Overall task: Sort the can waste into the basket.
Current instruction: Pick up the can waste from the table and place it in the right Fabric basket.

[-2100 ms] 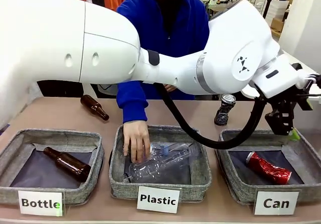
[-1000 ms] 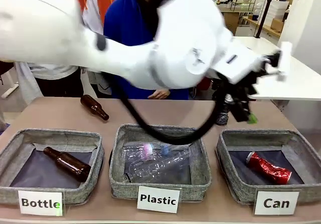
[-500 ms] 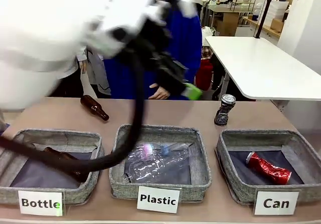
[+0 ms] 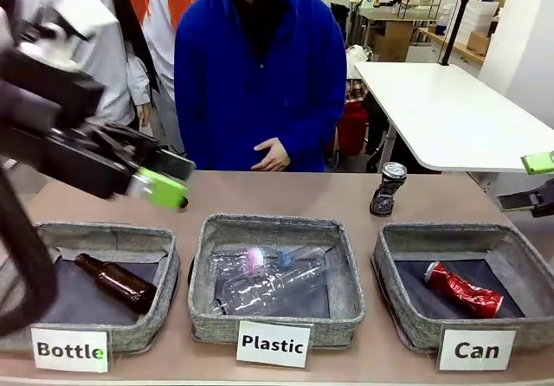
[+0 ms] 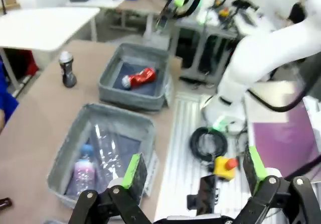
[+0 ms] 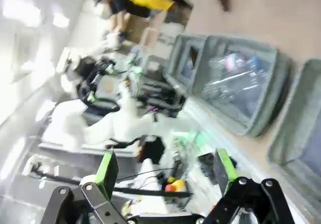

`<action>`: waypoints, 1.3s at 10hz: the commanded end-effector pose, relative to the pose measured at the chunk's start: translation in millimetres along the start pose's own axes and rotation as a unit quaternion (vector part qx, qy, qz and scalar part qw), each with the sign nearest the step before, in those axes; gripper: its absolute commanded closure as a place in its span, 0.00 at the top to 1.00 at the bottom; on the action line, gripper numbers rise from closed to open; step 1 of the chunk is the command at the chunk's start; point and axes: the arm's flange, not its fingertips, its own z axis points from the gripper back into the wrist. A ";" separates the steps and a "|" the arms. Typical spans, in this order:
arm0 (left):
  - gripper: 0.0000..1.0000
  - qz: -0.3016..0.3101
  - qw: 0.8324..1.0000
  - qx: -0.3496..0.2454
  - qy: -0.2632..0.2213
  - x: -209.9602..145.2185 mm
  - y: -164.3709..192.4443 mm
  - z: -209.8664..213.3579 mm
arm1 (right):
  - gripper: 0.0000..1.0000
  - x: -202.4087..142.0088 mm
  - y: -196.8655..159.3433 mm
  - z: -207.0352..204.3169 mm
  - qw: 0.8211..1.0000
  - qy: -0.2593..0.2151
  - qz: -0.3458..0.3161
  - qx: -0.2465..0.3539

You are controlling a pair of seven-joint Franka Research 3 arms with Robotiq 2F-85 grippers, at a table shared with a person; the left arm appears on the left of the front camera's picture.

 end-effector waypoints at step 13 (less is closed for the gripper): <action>1.00 0.279 0.904 -0.175 -0.273 -124.8 125.6 116.9 | 1.00 -12.8 -20.5 31.7 0.998 -0.035 -0.034 0.046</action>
